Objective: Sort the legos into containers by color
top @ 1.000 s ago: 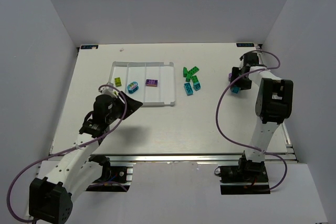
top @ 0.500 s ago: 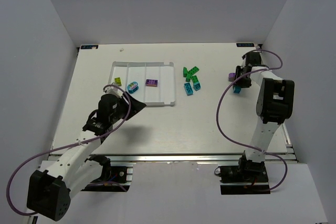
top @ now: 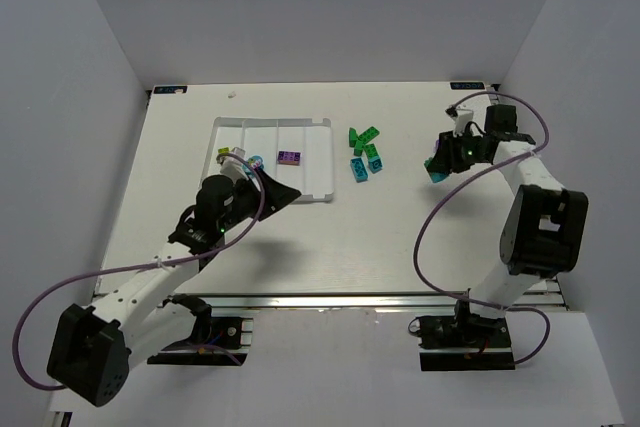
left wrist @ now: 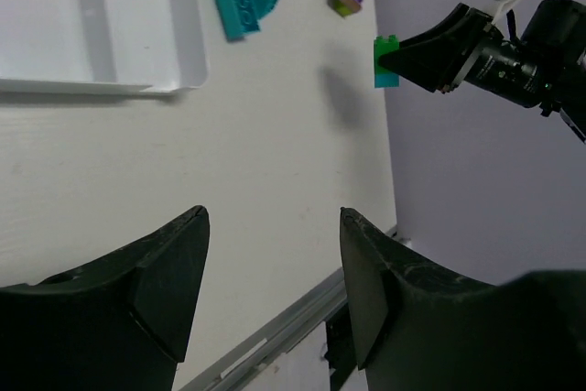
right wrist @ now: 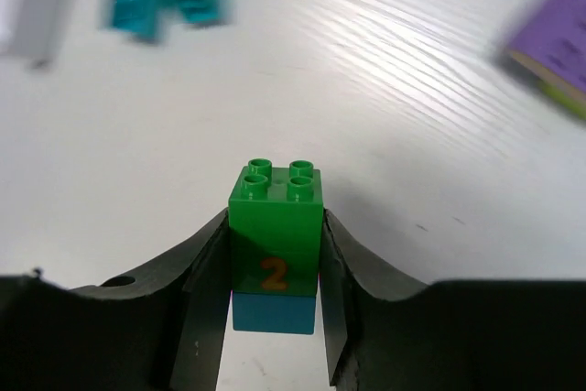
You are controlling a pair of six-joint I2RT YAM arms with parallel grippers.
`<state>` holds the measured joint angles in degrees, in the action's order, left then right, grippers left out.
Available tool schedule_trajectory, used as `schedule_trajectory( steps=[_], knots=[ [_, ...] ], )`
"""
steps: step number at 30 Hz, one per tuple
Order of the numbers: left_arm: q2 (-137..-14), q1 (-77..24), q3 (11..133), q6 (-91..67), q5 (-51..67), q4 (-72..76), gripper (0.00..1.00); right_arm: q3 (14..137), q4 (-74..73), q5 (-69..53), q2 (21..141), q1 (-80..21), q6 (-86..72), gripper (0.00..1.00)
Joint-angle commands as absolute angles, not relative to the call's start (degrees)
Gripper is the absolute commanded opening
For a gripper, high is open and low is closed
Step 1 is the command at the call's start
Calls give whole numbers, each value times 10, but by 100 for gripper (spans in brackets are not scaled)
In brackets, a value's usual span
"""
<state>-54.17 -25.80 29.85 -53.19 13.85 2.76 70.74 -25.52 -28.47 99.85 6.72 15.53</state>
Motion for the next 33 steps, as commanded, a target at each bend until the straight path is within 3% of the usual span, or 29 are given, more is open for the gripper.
schedule_trajectory(
  steps=[1,2,9,19,33],
  knots=[
    [-572,-283,316,-550,196,117,69,682,-345,-543,920,48,376,0],
    [-582,-289,327,-552,199,131,70,677,-407,-564,893,41,479,0],
    [-658,-346,364,-569,236,208,73,609,-461,-605,763,-69,644,0],
    [-734,-429,385,-590,242,287,76,577,-394,-549,691,-222,631,0],
    [-789,-481,417,-596,224,303,76,563,-321,-518,674,-296,570,0]
  ],
)
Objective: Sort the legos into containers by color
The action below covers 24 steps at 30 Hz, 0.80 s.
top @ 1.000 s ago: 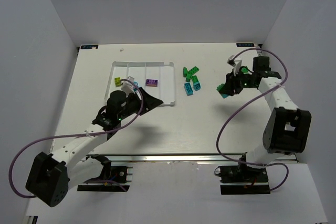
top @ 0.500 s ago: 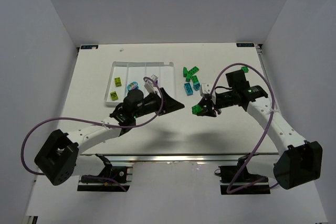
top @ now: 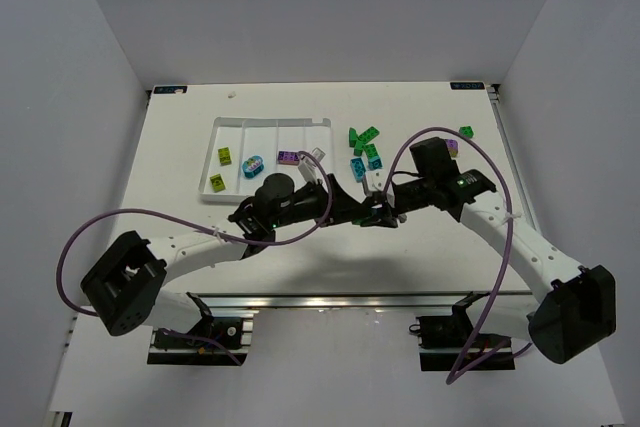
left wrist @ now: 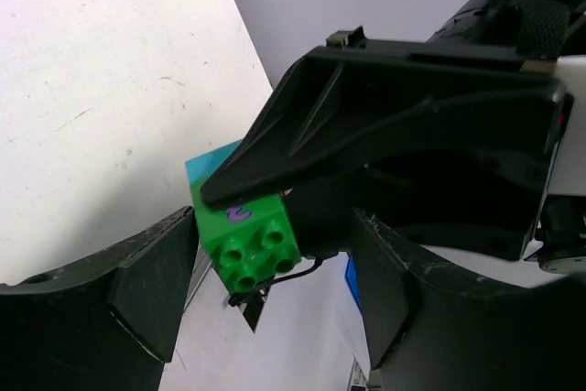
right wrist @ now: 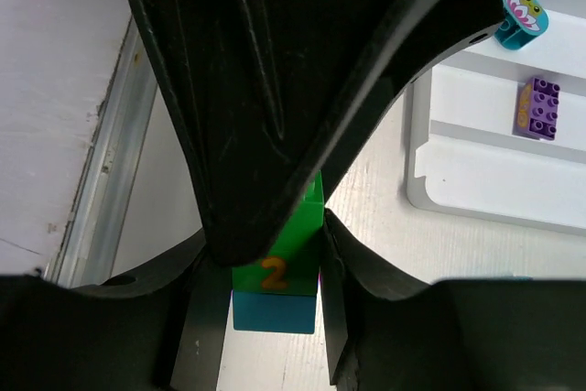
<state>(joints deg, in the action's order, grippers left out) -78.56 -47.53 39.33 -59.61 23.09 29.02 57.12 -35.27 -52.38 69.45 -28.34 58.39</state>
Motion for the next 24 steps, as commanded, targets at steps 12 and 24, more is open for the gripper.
schedule_trajectory(
  steps=[12,24],
  knots=[
    [-802,-490,444,-573,189,228,53,531,-251,-455,646,-317,511,0],
    [-795,-498,468,-540,151,168,0,531,-205,-412,654,-327,405,70]
  ],
)
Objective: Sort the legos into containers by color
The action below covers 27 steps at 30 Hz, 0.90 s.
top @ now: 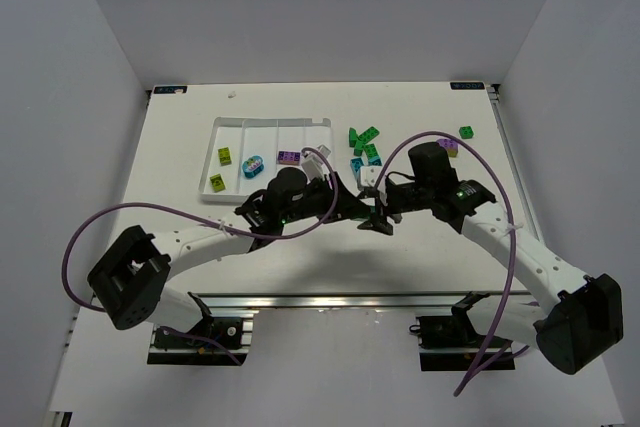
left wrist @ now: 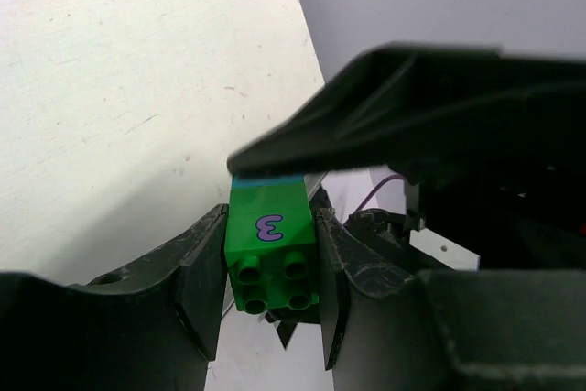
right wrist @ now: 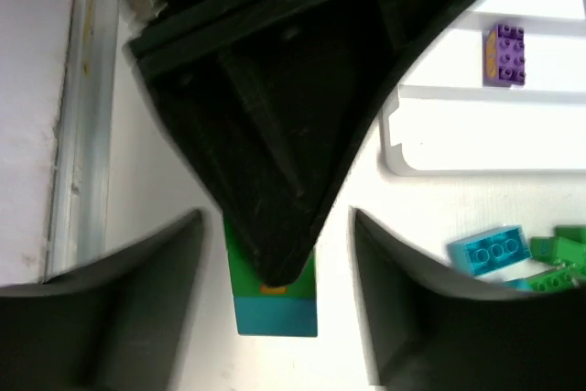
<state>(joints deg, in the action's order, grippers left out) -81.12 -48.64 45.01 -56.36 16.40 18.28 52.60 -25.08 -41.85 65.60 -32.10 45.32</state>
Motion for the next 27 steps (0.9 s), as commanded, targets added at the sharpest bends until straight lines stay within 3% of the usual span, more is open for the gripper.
schedule_trajectory(
  steps=[1,3,16,27],
  knots=[
    [-789,-499,467,-534,147,159,0,533,-207,-407,657,-327,403,77],
    [-767,-499,459,-528,135,149,0,537,-232,-400,657,-326,410,89],
    [-680,-489,402,-528,101,129,0,515,-301,-423,648,-315,512,89],
    [-674,-489,386,-538,105,151,0,527,-263,-461,657,-315,502,81]
  ],
)
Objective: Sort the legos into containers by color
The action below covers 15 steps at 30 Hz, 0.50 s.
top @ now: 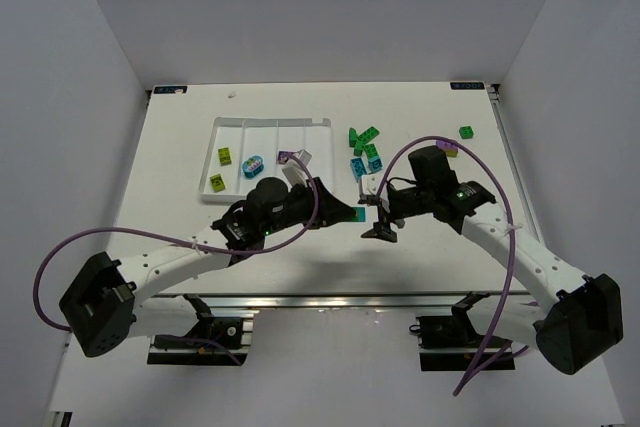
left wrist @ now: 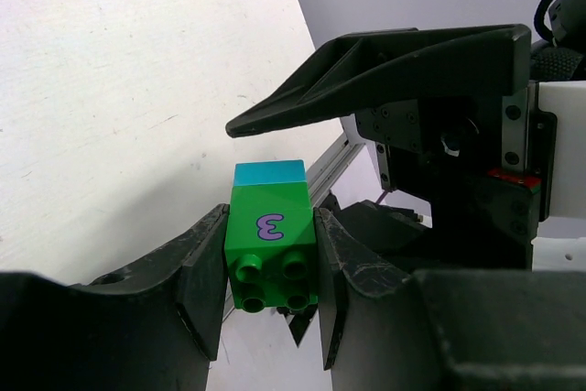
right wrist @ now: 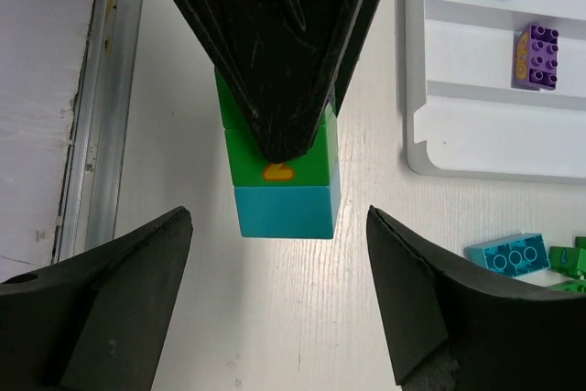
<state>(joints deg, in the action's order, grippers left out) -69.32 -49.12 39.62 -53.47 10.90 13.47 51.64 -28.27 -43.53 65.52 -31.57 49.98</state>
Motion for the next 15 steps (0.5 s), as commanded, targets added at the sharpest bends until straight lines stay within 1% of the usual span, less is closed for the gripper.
schedule_trajectory(
  steps=[1,2,5,6,8,9,11,12,14,15],
  knots=[
    [-674,-489,386,-539,106,155,0,528,-257,-461,660,-315,496,81],
    [-675,-489,385,-540,107,156,0,528,-255,-462,662,-315,495,80],
    [-675,-489,385,-541,108,158,0,531,-244,-468,666,-315,486,71],
    [-676,-490,385,-541,109,158,0,530,-243,-473,666,-315,485,64],
    [-678,-490,383,-542,109,163,0,533,-241,-476,668,-315,483,58],
    [-679,-490,382,-543,109,163,0,533,-243,-478,670,-315,482,47],
    [-680,-489,381,-545,109,168,0,536,-250,-480,672,-315,483,37],
    [-681,-490,381,-545,109,170,0,537,-251,-479,673,-315,485,29],
    [-685,-489,383,-547,109,171,0,537,-257,-478,671,-315,490,24],
    [-686,-489,385,-548,108,166,3,537,-257,-473,670,-315,493,20]
  ],
)
